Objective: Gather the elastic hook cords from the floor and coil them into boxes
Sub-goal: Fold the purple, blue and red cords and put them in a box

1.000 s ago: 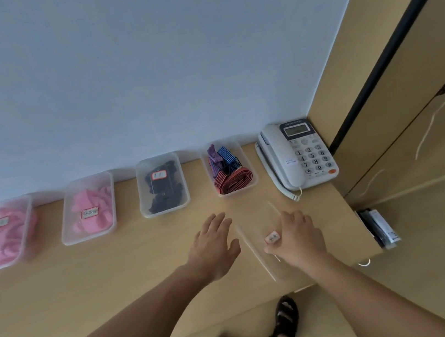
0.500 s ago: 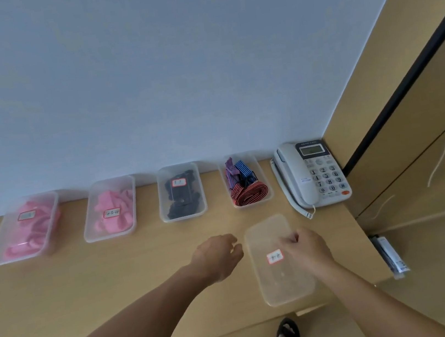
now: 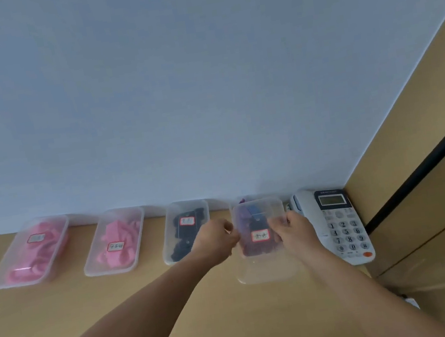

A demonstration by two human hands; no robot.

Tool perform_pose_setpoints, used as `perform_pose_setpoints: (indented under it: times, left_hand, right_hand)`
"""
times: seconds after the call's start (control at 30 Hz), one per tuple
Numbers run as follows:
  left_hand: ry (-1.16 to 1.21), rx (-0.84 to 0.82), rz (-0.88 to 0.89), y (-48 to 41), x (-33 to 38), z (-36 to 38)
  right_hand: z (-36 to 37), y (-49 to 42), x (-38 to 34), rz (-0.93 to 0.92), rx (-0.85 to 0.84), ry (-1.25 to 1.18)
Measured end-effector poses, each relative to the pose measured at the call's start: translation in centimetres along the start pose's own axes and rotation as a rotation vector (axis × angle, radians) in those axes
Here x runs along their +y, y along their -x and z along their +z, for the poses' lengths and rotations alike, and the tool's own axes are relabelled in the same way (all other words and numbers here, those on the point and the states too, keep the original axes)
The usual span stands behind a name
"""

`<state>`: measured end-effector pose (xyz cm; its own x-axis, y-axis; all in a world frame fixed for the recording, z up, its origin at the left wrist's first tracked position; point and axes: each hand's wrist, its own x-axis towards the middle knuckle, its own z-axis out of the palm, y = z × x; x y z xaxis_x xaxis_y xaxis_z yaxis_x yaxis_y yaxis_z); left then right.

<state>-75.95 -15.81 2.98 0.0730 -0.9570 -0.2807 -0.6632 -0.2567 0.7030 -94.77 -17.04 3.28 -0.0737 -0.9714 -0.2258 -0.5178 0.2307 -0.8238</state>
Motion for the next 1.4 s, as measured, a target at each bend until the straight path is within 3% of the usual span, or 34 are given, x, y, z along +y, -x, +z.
perform_pose_setpoints:
  times: [0.4,0.7,0.9,1.23,1.3,1.4]
  left_hand:
    - [-0.191,0.107,-0.211,-7.3,0.6,2.5]
    - [-0.198,0.114,-0.192,-8.1,-0.3,3.7]
    - [-0.115,0.083,-0.230,-8.0,-0.2,4.0]
    - [0.359,-0.005,-0.473,-7.8,0.2,3.2]
    - [0.362,0.014,-0.477,-8.0,0.2,3.4]
    - [0.162,0.062,-0.378,-8.2,0.5,4.2]
  right_hand:
    - [1.5,-10.9,1.4,-0.043,-0.179,0.169]
    - [1.8,-11.6,3.0,-0.010,-0.115,0.361]
    - [1.5,-11.7,3.5,0.042,-0.127,0.316]
    - [1.5,-11.5,3.5,0.072,-0.092,0.269]
    - [1.5,-11.5,3.5,0.072,-0.096,0.265]
    - [1.6,-11.5,3.6,0.057,-0.096,0.272]
